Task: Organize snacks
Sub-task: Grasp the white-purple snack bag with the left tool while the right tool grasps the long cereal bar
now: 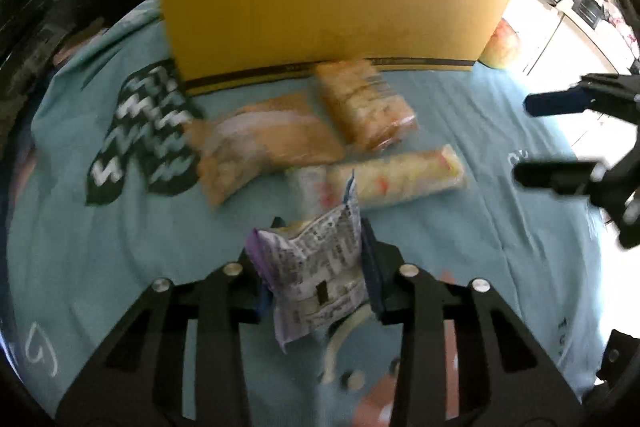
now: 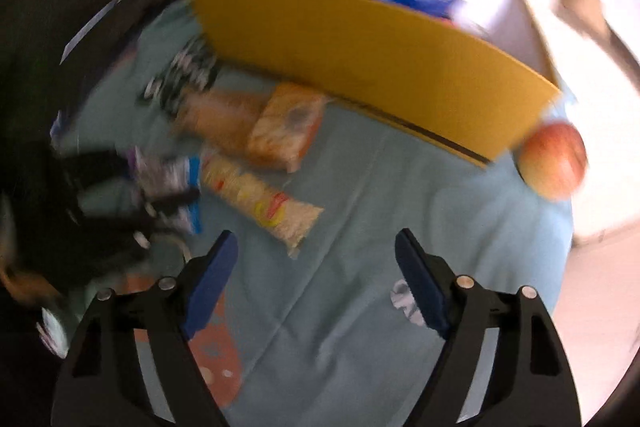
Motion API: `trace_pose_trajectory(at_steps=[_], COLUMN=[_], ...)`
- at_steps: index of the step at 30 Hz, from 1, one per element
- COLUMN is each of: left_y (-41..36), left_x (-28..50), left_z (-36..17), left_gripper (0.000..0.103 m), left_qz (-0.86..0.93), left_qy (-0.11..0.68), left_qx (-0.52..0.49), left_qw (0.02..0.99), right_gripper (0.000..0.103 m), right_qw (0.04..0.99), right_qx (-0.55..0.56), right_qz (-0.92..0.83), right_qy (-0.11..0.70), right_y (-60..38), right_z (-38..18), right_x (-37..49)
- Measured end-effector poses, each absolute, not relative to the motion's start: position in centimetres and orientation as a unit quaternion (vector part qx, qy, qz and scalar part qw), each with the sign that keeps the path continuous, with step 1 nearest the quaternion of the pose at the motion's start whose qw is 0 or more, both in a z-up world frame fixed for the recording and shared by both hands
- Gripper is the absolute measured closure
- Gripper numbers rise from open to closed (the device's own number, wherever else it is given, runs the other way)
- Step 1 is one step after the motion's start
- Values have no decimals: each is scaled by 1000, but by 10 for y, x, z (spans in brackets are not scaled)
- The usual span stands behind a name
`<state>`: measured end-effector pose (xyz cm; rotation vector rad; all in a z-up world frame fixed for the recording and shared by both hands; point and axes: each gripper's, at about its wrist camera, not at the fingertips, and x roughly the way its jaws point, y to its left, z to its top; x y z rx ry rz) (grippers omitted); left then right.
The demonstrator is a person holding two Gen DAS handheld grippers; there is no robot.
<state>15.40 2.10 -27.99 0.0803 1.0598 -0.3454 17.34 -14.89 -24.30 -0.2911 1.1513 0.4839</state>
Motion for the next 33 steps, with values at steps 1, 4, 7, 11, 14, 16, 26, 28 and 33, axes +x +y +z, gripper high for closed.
trace_pose_trajectory(at_steps=[1, 4, 7, 11, 14, 16, 26, 28, 33], left_y=[30, 46, 49, 51, 50, 47, 43, 45, 33], left_x=[152, 150, 150, 154, 154, 154, 147, 148, 148], left_z=[-279, -279, -281, -288, -290, -290, -285, -289, -291], left_gripper=[67, 67, 67, 65, 63, 67, 75, 71, 45], left_qz=[-157, -151, -146, -140, -141, -145, -157, -148, -152], left_qy=[505, 510, 520, 536, 535, 531, 538, 543, 541], left_qx=[28, 13, 11, 5, 7, 7, 9, 10, 30], left_qw=[848, 847, 842, 832, 833, 835, 828, 827, 827], right_gripper=[22, 22, 27, 42, 72, 77, 54, 36, 42], right_qw=[794, 775, 761, 750, 743, 742, 745, 762, 732], right_qx=[-162, -190, -196, -186, -177, -175, -173, -211, -222], right_qz=[243, 277, 286, 275, 282, 283, 313, 302, 291], right_qy=[534, 535, 548, 572, 581, 581, 563, 534, 574], right_y=[-138, -118, -105, -104, -106, -109, -111, -101, -85], right_z=[-249, -264, -281, -291, -286, -283, -262, -258, -284], right_x=[170, 171, 181, 196, 198, 194, 162, 165, 187])
